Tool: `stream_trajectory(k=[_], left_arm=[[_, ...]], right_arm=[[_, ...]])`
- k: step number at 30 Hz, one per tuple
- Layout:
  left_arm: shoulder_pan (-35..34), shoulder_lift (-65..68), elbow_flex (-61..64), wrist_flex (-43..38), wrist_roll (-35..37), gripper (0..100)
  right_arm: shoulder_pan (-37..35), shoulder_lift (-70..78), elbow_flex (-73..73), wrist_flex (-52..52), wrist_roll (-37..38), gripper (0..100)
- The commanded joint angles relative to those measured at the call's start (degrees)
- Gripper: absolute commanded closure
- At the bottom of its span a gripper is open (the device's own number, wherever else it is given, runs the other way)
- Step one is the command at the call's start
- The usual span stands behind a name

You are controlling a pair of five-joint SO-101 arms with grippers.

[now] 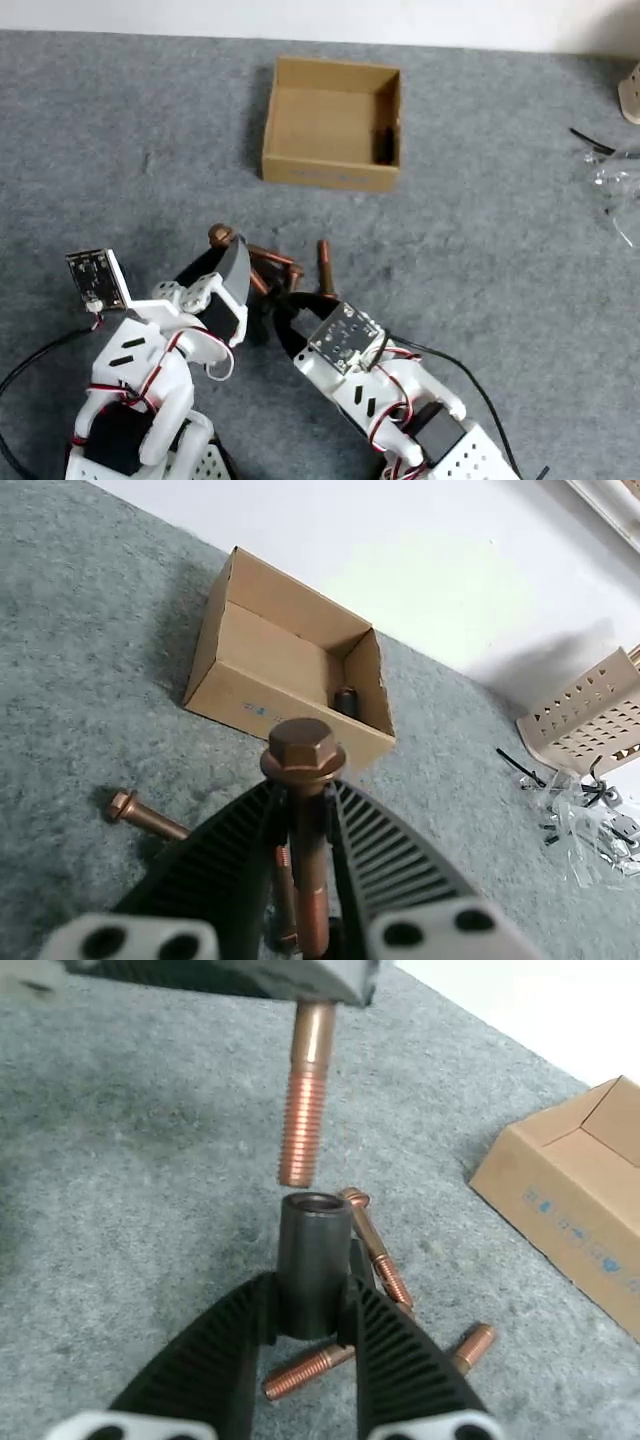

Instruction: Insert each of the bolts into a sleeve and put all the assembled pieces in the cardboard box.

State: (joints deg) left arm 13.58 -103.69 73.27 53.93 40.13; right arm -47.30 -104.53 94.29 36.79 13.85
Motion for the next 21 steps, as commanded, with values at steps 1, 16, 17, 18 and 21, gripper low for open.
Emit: stream_trajectory(k=[1, 16, 17, 18, 21], left_arm=[[0.9, -1.0, -3.5, 0.3, 0.2, 99], [6.2, -1.0, 1.6, -4.1, 0.1, 99], [6.2, -1.0, 1.6, -4.2, 0.1, 99], [6.1, -1.0, 1.6, -4.3, 0.0, 99], [6.1, -1.0, 1.6, -4.2, 0.0, 99]], right_arm=[[0.7, -0.8, -0.4, -2.2, 0.7, 99.4], [0.7, -0.8, -0.4, -2.2, 0.6, 99.4], [0.7, -0.8, -0.4, -2.2, 0.6, 99.4], [0.7, -0.8, -0.4, -2.1, 0.5, 99.4], [0.7, -0.8, -0.4, -2.1, 0.5, 99.4]])
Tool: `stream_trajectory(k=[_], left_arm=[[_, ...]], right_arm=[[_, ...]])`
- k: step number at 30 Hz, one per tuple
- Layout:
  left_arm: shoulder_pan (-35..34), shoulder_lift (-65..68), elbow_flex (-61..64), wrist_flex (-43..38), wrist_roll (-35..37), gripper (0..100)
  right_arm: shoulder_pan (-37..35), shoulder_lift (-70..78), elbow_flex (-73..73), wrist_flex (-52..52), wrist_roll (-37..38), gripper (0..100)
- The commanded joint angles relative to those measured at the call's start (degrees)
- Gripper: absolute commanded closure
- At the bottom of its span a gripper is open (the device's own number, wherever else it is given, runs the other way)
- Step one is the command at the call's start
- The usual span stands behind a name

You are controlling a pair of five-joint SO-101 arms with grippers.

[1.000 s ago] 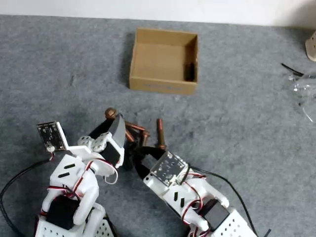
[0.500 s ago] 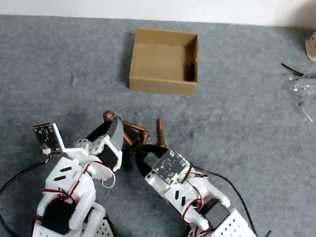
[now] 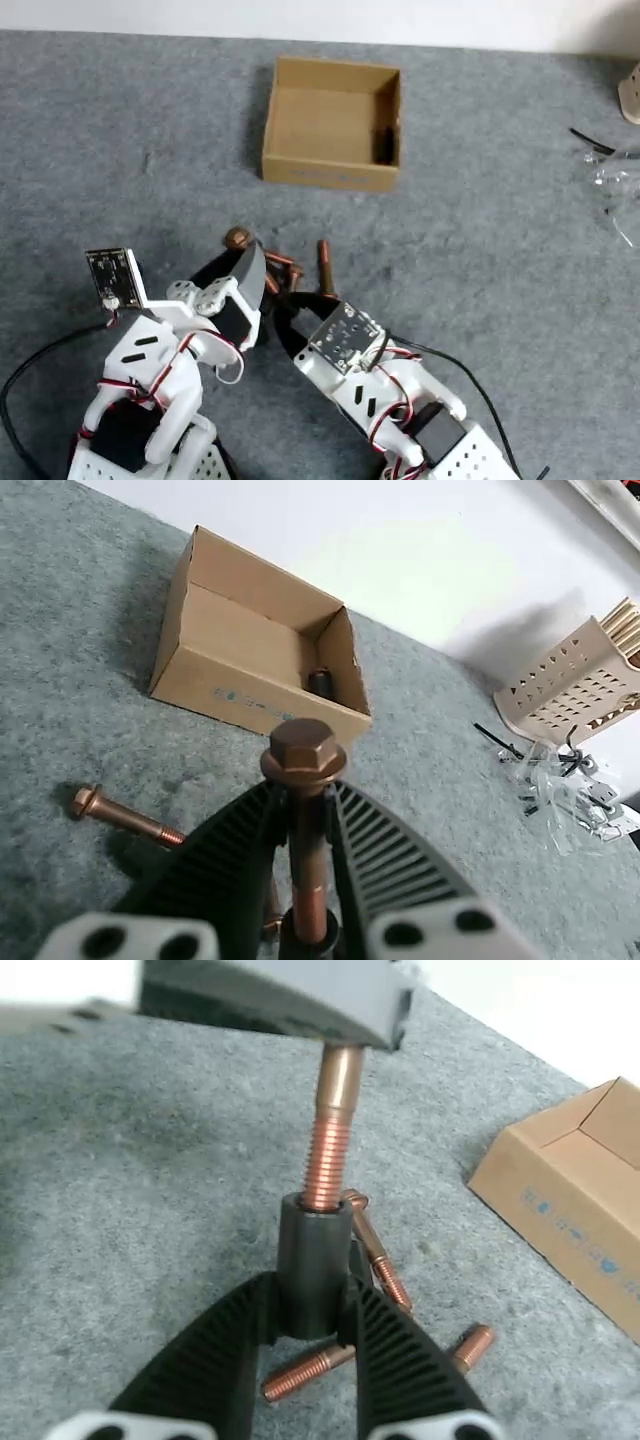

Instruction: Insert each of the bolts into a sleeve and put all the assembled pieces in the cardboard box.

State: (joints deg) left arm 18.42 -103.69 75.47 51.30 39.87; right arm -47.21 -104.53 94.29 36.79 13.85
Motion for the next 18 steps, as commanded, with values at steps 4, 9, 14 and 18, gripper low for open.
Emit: stream_trajectory(k=[4, 9, 14, 18], left_arm=[[1.6, -1.0, -0.6, -1.5, 0.3, 99], [1.7, -0.9, 0.6, -1.4, -2.1, 99], [1.7, -0.9, 1.0, -1.4, -4.5, 99], [1.9, -0.9, 1.0, 0.4, -4.7, 99]], right_arm=[[0.6, -0.8, -0.4, -2.1, 0.6, 99.4], [0.7, -0.8, -0.4, -2.0, 0.6, 99.4], [0.8, -0.8, -0.4, -1.9, 0.6, 99.4], [0.8, -0.8, -0.4, -1.9, 0.6, 99.4]])
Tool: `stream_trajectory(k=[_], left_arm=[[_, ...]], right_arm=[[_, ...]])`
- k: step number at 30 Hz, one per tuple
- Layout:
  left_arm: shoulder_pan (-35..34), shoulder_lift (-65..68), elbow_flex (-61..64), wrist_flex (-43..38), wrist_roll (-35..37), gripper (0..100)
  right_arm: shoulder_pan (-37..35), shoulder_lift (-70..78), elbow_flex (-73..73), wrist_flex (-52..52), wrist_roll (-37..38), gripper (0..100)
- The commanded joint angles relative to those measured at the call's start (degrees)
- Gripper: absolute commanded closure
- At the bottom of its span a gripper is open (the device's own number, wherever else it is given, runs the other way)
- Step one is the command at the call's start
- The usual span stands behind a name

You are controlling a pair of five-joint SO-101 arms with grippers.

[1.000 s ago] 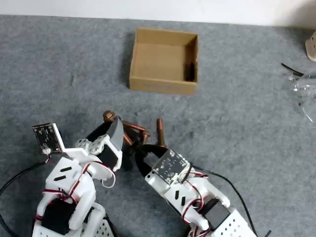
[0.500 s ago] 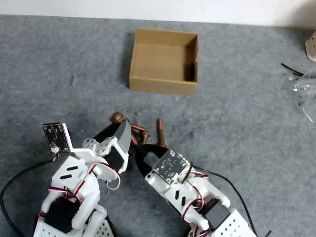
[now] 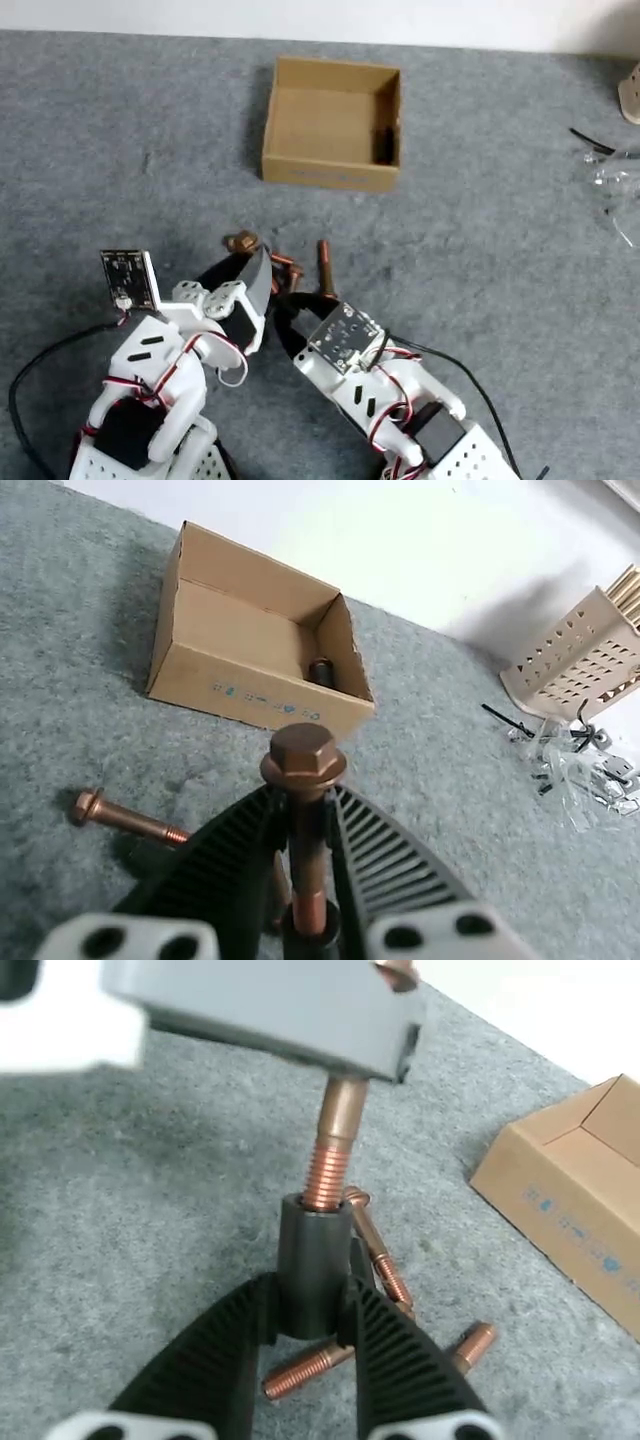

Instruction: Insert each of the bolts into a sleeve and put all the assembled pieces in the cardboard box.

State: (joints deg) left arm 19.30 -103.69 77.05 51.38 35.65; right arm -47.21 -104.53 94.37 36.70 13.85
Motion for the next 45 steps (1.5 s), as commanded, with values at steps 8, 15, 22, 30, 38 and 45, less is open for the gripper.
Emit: stream_trajectory(k=[8, 15, 22, 30, 38, 45], left_arm=[[4.6, -0.9, -0.6, 3.0, -6.0, 99], [4.4, -0.9, -0.6, 3.1, -6.2, 99], [4.4, -0.9, -0.6, 3.1, -6.2, 99], [1.5, -0.9, -0.7, 3.0, -6.1, 99], [1.5, -0.9, -0.6, 3.0, -6.1, 99], [1.5, -0.9, -0.6, 3.0, -6.1, 99]], right_arm=[[0.8, -0.8, -0.5, -1.7, 0.6, 99.4], [0.9, -0.8, -0.5, -1.7, 0.6, 99.4], [0.9, -0.8, -0.5, -1.7, 0.6, 99.4], [2.9, -0.8, -0.5, -1.7, 0.4, 99.4], [2.8, -0.8, -0.5, -1.7, 0.4, 99.4], [2.9, -0.8, -0.5, -1.7, 0.4, 99.4]])
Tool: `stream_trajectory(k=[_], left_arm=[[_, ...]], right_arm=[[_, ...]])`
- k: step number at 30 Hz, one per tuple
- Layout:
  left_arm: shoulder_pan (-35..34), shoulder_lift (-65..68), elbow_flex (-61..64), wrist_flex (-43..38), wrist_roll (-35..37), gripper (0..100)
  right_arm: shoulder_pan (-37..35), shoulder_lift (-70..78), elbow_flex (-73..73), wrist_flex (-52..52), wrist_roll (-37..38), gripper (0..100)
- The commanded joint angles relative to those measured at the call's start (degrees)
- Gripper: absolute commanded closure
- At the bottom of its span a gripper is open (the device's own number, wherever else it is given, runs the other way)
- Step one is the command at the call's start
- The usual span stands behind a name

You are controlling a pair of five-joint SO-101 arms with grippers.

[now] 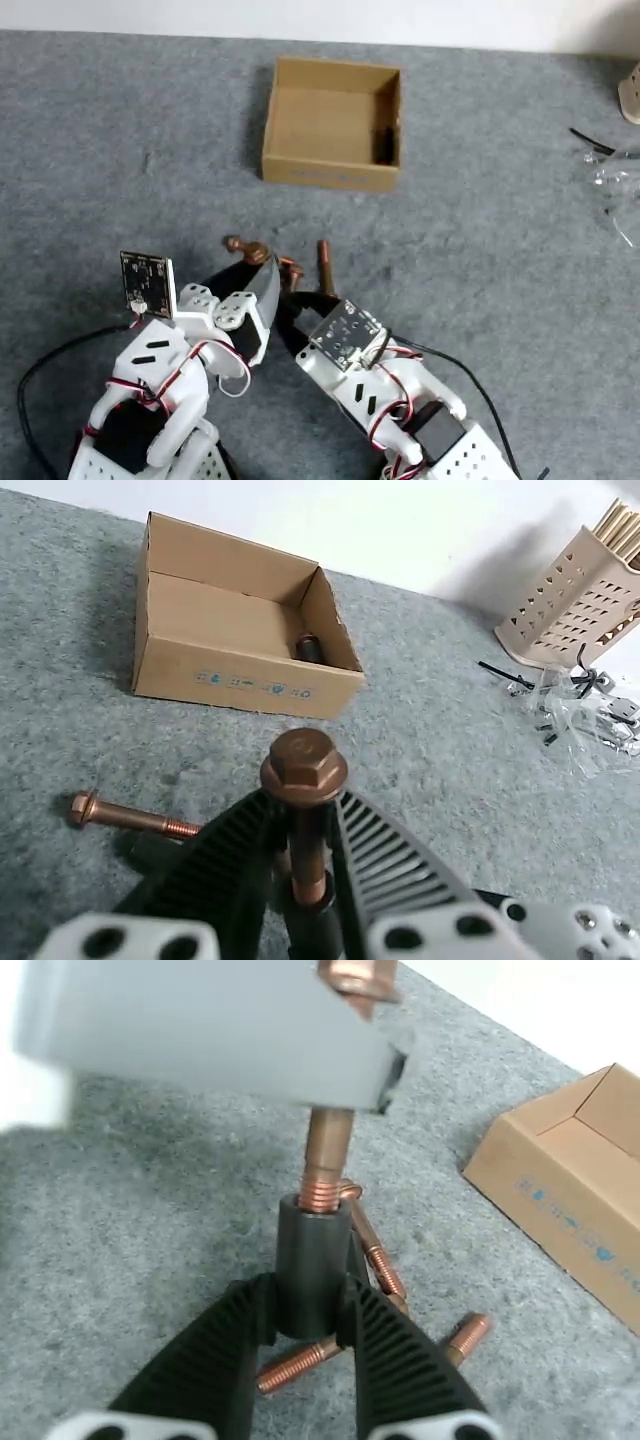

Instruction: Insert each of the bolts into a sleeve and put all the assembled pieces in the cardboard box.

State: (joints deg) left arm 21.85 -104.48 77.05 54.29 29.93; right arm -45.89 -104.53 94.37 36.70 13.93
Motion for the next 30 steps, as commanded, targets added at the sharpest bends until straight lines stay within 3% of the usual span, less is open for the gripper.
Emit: stream_trajectory(k=[1, 6, 11, 13, 23, 30], left_arm=[[-1.1, -0.1, -0.6, 0.1, -0.4, 99], [-1.1, 0.1, -0.5, -0.1, -0.3, 97], [1.2, 0.1, 1.6, -1.3, 6.2, 72], [1.2, 0.1, 1.6, -1.3, 7.0, 66], [0.7, 0.0, 1.3, -1.3, 6.9, 70], [-13.1, -0.2, -0.8, -1.2, 13.4, 71]], right_arm=[[1.5, -0.8, -0.5, -1.7, 0.4, 99.4], [1.6, -0.8, -0.5, -1.7, 0.4, 99.4], [1.6, -0.8, -0.5, -1.7, 0.4, 99.4], [1.6, -0.8, -0.5, -1.7, 0.4, 99.4], [1.6, -0.8, -0.5, -1.7, 0.4, 99.4], [1.6, -0.8, -0.5, -1.7, 0.5, 99.4]])
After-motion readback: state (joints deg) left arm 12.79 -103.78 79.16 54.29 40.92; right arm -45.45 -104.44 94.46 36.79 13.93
